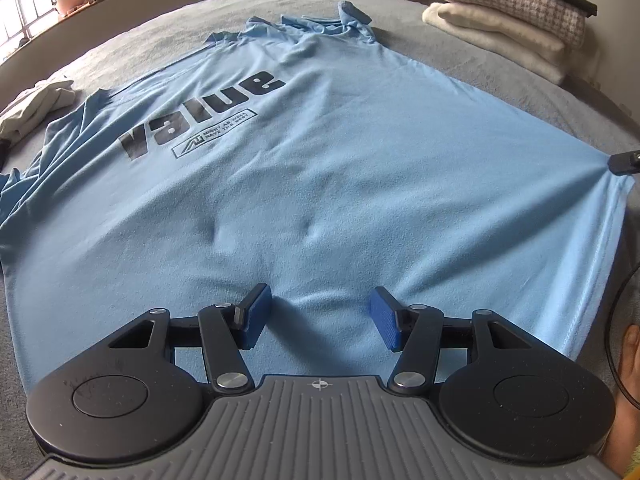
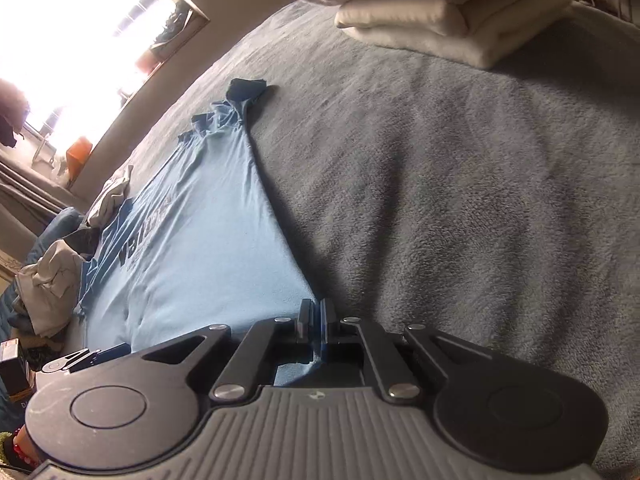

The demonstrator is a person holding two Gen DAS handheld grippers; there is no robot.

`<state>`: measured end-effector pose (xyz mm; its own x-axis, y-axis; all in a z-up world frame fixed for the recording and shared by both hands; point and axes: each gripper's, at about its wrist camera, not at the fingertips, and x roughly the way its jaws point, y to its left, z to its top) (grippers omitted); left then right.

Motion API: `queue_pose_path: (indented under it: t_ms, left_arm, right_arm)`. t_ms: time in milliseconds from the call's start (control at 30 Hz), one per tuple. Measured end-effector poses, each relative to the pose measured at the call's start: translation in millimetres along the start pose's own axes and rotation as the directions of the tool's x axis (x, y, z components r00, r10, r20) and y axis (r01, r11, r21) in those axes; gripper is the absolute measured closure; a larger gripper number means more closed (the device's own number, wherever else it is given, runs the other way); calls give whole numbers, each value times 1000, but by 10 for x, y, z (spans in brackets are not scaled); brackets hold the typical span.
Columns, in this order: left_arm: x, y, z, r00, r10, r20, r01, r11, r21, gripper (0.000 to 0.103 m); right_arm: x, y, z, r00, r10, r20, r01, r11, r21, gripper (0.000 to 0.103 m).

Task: Fold clothes

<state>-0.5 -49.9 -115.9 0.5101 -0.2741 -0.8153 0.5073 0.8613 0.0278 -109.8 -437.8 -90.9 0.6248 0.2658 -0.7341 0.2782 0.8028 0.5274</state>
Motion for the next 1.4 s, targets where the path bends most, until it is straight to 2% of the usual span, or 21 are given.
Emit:
queue_pose_path:
  t_ms: [200, 333, 433, 567, 667, 800, 867, 900, 967, 1067, 1167, 1200, 1233, 1300, 1400]
  left_arm:
    - [-8, -28, -15, 1000, 6, 2, -6, 1000, 23, 48]
    - [-12, -34, -25, 1000, 6, 5, -6, 999, 35, 48]
    - [-26, -44, -39, 1000, 4, 6, -4, 999, 46, 48]
    - [-58, -59, -71, 1000, -3, 5, 3, 998, 60, 48]
    - [-91, -77, -99, 1000, -11, 2, 11, 997, 82, 48]
    - [-119, -106, -149, 999, -44, -22, 46, 992, 117, 48]
    - [-131, -122, -175, 998, -59, -38, 64, 989, 136, 47]
    - [-139, -122, -179, 997, -62, -39, 67, 988, 141, 47]
    - [-152, -113, -180, 997, -68, -42, 74, 987, 142, 47]
    - [-161, -74, -166, 995, -86, -41, 90, 988, 123, 47]
    - [-170, -71, -143, 992, -125, -35, 128, 985, 117, 46]
    - [-173, -79, -138, 988, -149, -32, 151, 982, 115, 46]
    - [-176, -89, -134, 985, -173, -29, 175, 978, 115, 46]
    - [-179, -131, -132, 976, -215, -18, 216, 968, 129, 46]
    - [-163, -200, -143, 967, -253, -18, 253, 955, 157, 46]
  right_arm:
    - [151, -146, -73, 998, -60, -30, 61, 998, 32, 100]
    - [48, -124, -33, 996, -91, -10, 92, 996, 20, 93]
    - [-82, -8, 10, 992, -123, 40, 125, 991, -55, 93]
    - [-63, 331, 33, 999, -46, 27, 50, 976, -213, 93]
    - [149, 710, -65, 999, -5, -33, -8, 920, -391, 93]
    - [454, 1223, -209, 992, 26, -121, -95, 788, -608, 93]
    - [587, 1375, -262, 989, 17, -146, -112, 731, -674, 93]
    - [650, 1392, -266, 987, 6, -161, -116, 721, -683, 93]
    - [785, 1344, -280, 967, -49, -249, -141, 713, -687, 93]
    - [767, 1208, -397, 925, -110, -363, -206, 659, -723, 93]
    - [652, 1168, -386, 870, -159, -466, -275, 628, -728, 93]
    - [615, 1183, -325, 867, -160, -472, -284, 621, -731, 93]
    - [583, 1213, -236, 880, -148, -451, -274, 617, -738, 92]
    - [587, 1310, 29, 925, -102, -365, -223, 632, -742, 92]
    - [776, 1414, 429, 975, -41, -220, -131, 692, -709, 92]
